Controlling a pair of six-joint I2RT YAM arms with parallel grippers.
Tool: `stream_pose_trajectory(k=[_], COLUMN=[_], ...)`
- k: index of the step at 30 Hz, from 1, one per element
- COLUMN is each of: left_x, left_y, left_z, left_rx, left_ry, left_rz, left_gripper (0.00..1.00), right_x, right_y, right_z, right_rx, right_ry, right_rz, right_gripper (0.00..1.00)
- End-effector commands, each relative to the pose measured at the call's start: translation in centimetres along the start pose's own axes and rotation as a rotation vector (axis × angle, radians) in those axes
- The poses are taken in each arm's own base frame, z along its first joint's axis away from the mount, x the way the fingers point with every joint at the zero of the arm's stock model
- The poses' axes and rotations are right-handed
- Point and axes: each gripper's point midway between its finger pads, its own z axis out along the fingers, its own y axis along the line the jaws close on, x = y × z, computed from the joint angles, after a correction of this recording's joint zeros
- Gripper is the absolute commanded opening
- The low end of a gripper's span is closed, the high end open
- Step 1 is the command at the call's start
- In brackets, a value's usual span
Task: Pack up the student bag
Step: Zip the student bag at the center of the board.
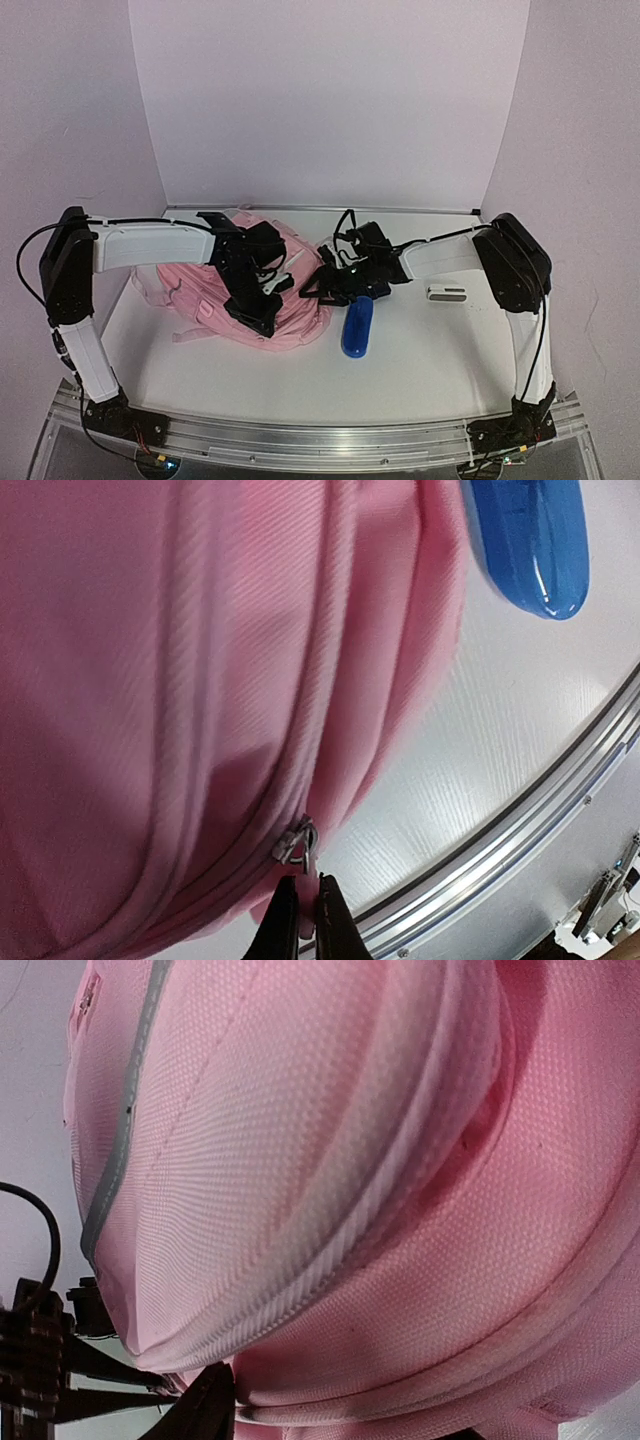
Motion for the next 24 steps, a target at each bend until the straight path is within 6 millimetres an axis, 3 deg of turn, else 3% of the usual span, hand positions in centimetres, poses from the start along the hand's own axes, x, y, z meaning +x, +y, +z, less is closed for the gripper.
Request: stream_pose_trajectory(k=[1, 6, 13, 19, 24], left_x=[-5.0, -6.7, -10.5, -12.7, -13.5], left_y=[-6.1, -7.4, -8.8, -9.6, -10.1], left_z=[-3.2, -4.3, -5.1, -4.7, -6.7], left_rx=[0.199, 0.268, 0.34, 0.337, 0.386], left_ry=[-0.201, -0.312, -0.508, -0.598, -0.702], left_rz=[0.148, 0.117, 0.029, -0.029, -0.05], left_gripper=[0.0, 0.0, 0.0, 0.0, 0.0], right_x=[1.3, 1.0, 1.2, 1.3, 1.6], right_y=[3.6, 4.5, 5.4, 6.5, 6.2], right_z=[1.6, 1.5, 1.8, 1.8, 1.6], right_rx=[-0.101, -0.123, -0.147, -0.177, -0.175], right_ry=[0.01, -0.011, -0.022, -0.032, -0.044], right_rz=[-0.069, -0.061, -0.045, -0.027, -0.017], right_gripper=[0.41, 0.31, 0.0, 0.0, 0.0])
